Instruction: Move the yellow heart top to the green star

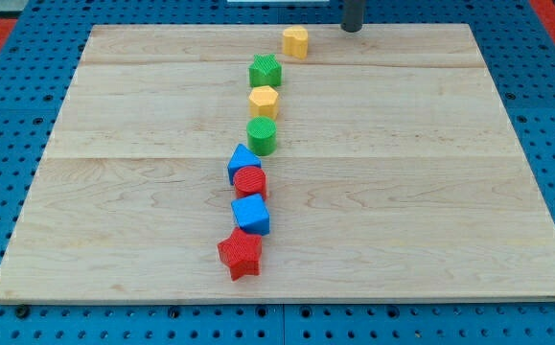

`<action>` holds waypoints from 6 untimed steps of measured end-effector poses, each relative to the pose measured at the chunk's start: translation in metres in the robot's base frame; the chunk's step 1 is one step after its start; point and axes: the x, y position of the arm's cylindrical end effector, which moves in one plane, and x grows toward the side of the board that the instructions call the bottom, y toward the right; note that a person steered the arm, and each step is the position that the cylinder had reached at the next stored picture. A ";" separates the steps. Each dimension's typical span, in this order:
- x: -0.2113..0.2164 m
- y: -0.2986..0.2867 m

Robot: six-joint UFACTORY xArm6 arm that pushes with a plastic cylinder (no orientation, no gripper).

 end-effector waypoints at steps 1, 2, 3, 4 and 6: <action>0.001 -0.037; 0.009 -0.038; 0.028 -0.077; 0.052 -0.045; 0.123 0.030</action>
